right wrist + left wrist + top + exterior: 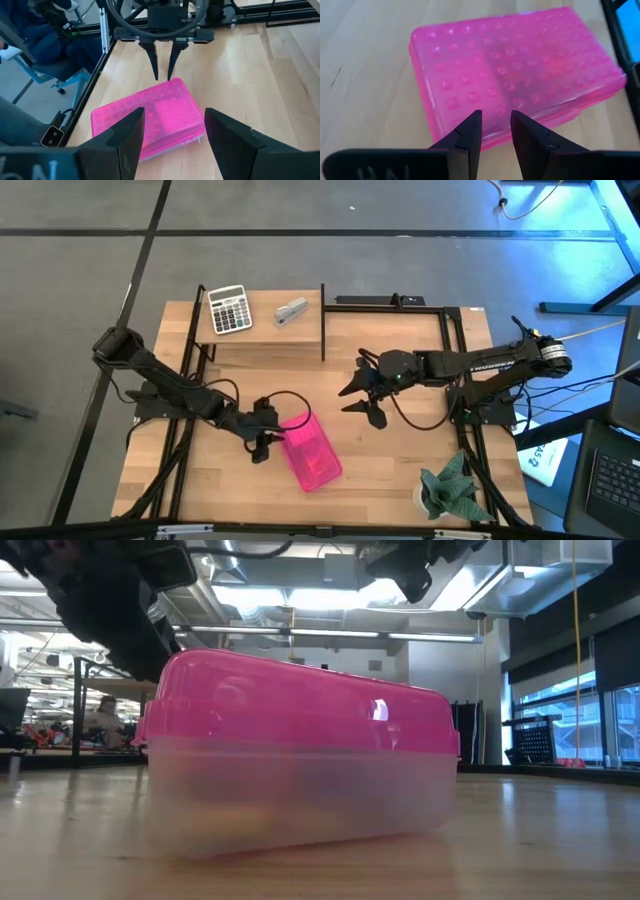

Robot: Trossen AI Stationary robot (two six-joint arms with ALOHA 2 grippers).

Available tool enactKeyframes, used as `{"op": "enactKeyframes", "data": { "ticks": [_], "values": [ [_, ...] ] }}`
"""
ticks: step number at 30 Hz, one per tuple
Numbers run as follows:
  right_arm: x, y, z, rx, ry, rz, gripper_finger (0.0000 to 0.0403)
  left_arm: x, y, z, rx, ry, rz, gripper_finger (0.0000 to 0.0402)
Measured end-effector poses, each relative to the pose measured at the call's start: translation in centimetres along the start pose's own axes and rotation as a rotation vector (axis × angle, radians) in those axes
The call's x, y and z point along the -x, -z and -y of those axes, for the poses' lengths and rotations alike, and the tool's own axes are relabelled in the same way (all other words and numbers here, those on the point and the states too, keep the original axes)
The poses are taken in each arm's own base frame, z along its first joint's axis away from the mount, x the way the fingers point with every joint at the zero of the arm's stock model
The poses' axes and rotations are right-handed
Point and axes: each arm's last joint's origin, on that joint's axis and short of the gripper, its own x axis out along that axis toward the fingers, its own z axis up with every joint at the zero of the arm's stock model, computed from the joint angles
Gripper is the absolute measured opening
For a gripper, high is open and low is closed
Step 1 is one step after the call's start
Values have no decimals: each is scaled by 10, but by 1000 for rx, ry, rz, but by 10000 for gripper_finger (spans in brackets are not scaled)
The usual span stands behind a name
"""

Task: Pack school essentials
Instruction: Close the pink supply box

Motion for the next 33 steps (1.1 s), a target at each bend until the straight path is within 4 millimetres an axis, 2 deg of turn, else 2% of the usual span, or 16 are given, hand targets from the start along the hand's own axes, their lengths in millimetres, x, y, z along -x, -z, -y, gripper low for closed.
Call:
{"op": "enactKeyframes", "data": {
  "ticks": [9,16,24,29,33],
  "values": [
    [0,0,1,-1,26,4,209,-3,13,-9,-9,-24,-29,96],
    [0,0,1,-3,40,6,209,-4,12,-10,-28,-27,-26,96],
    [0,0,1,-3,41,6,209,-25,14,-7,-73,-30,6,96],
    [0,0,1,-39,34,9,209,-26,10,-9,-73,-10,29,96],
    [-7,4,-9,-19,3,-17,209,-27,7,-13,-60,-20,33,96]
  ]
}}
